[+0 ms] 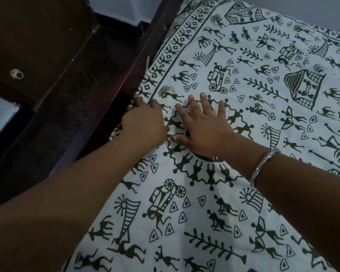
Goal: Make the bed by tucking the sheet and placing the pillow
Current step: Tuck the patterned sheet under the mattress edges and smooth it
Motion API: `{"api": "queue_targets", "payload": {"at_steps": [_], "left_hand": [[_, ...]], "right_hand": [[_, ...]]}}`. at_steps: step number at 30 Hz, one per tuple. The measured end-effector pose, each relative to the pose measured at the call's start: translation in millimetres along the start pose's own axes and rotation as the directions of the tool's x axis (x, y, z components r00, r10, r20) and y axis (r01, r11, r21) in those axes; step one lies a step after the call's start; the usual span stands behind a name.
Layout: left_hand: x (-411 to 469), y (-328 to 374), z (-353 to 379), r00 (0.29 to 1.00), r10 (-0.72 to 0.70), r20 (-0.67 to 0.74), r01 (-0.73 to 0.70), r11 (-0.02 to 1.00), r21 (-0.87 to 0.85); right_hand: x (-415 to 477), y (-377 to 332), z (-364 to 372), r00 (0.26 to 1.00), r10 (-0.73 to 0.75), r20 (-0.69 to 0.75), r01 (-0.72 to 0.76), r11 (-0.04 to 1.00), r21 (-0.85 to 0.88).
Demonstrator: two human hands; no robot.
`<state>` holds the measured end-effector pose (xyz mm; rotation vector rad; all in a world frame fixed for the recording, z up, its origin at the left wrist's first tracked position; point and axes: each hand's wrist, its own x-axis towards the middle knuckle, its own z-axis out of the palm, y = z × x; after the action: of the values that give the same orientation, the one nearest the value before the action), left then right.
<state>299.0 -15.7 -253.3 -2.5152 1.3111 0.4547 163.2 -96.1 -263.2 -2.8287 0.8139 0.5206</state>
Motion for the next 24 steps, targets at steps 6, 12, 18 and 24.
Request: {"api": "queue_targets", "payload": {"at_steps": [6, 12, 18, 24], "left_hand": [[-23.0, -13.2, 32.2, 0.980, 0.192, -0.056, -0.193, 0.981, 0.001], [-23.8, -17.8, 23.3, 0.988, 0.145, 0.062, -0.141, 0.988, -0.061], [-56.7, 7.8, -5.2, 0.891, 0.453, 0.023, -0.452, 0.891, -0.038], [-102.1, 41.8, -50.8, 0.790, 0.602, 0.116, -0.585, 0.797, -0.152]], "right_hand": [[-3.3, -5.9, 7.4, 0.998, -0.044, 0.044, 0.045, 0.999, -0.009], [-14.1, 7.3, 12.8, 0.999, 0.026, 0.026, -0.027, 0.999, 0.031], [-50.4, 13.9, -7.2, 0.999, 0.045, 0.025, -0.046, 0.997, 0.058], [-123.8, 32.2, -50.8, 0.985, 0.139, 0.105, -0.146, 0.987, 0.070]]}}
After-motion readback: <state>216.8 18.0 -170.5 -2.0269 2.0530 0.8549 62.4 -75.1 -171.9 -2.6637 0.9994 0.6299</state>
